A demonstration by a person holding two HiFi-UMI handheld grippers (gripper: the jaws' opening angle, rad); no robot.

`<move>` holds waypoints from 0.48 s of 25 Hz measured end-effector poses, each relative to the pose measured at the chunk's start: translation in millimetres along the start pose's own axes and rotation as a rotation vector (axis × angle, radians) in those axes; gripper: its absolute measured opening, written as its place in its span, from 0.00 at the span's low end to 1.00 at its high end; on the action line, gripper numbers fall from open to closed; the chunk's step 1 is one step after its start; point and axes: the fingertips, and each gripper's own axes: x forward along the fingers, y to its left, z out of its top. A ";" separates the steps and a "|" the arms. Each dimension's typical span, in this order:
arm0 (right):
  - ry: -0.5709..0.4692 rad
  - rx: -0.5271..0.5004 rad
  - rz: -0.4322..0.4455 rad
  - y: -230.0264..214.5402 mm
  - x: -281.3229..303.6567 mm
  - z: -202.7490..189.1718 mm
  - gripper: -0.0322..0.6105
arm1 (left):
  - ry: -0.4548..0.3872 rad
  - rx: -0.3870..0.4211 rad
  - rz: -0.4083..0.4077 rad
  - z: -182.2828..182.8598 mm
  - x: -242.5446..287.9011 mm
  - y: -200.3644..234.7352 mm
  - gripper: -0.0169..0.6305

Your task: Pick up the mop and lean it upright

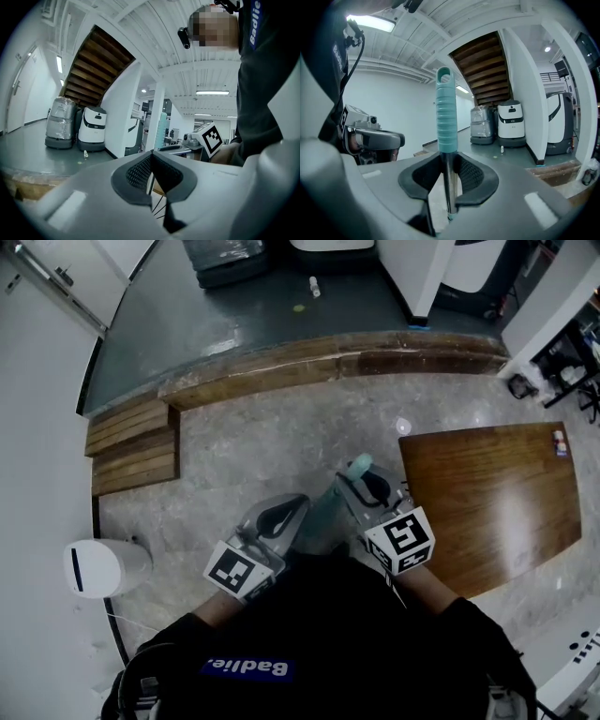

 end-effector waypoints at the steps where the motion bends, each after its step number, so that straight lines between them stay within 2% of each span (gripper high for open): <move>1: -0.007 0.002 -0.013 -10.7 1.0 2.1 0.21 | 0.003 0.002 -0.012 0.2 9.0 2.4 0.05; 7: -0.010 0.018 -0.129 -74.4 18.5 8.4 0.21 | 0.007 -0.012 -0.113 3.3 59.8 35.1 0.05; 12: 0.008 0.018 -0.251 -125.9 43.6 14.0 0.21 | -0.011 -0.021 -0.245 12.2 109.1 83.9 0.05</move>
